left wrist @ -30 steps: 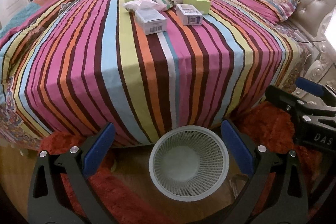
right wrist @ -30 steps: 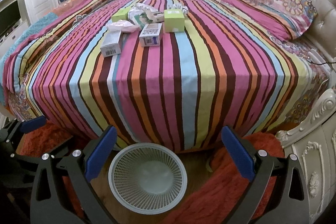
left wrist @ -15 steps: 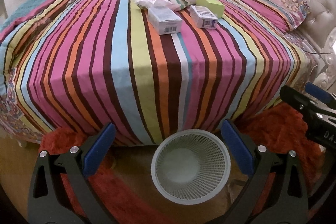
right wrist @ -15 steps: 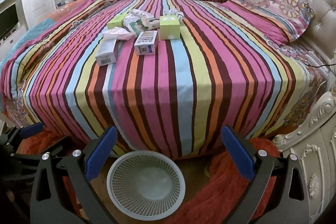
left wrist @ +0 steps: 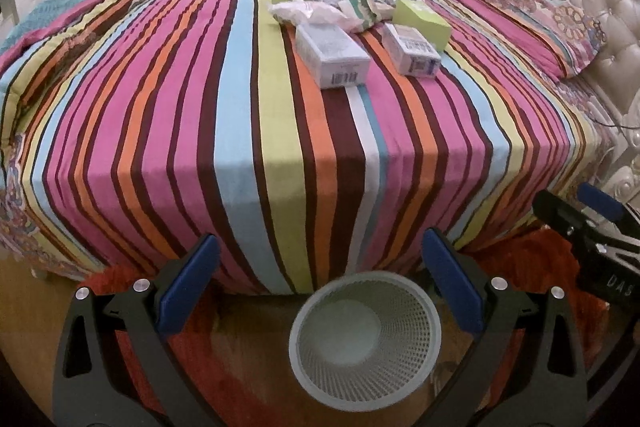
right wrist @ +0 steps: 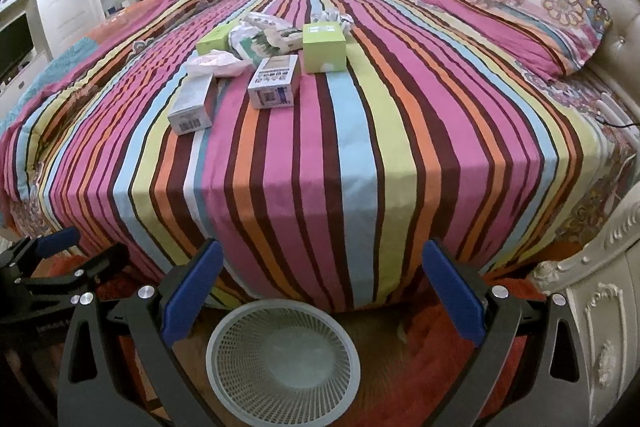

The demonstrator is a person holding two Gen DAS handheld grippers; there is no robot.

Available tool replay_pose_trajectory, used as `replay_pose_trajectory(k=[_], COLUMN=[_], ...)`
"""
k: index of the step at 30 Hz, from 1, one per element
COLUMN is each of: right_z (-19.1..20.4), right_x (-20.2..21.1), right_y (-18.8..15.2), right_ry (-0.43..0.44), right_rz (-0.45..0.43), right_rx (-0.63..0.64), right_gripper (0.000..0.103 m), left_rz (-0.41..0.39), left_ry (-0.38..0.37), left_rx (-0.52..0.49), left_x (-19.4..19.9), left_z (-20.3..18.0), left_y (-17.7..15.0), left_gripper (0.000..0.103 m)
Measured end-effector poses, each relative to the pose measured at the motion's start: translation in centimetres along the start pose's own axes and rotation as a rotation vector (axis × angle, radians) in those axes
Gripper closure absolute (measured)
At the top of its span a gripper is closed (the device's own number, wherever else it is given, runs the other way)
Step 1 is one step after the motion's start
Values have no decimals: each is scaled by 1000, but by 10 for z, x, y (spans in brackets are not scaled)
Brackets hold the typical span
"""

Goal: Collect trash
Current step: 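Reach both grippers to the bed and grasp a white box each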

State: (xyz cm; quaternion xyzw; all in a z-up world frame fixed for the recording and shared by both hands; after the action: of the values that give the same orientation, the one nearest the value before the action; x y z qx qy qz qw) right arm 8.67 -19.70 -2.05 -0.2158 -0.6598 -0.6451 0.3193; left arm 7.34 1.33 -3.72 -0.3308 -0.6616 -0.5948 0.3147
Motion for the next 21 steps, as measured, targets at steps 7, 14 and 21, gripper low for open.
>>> replay_pose_trajectory(k=[7,14,21], right_z=[0,9,22], right_x=[-20,-39,-64], right_y=[19,40,59], right_ry=[1,4,-61], right_rz=[-8,-38,-84], right_rx=[9,76,167], right_gripper=[7,8,8], left_rz=[-27,-37,-54], left_ry=[-20,-17,-11], left_rx=[32,61,119], left_x=[-14,-34,-54], left_z=[0,-2,2], left_y=[35,66,104], left_gripper=[6,6,6])
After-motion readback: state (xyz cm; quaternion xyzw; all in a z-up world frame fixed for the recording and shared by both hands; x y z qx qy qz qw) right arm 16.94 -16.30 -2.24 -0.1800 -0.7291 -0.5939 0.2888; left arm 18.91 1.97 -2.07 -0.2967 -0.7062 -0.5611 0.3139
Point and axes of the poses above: each gripper's, at about its wrist camera, not at the fingertips, and x roughly against the way its jaws point, z to its left, y to its top, the point moved 3 cm from there along -x, roughly the way its jaws point, and after that the axes turned 1 degree about x, right-handed, at the moved point
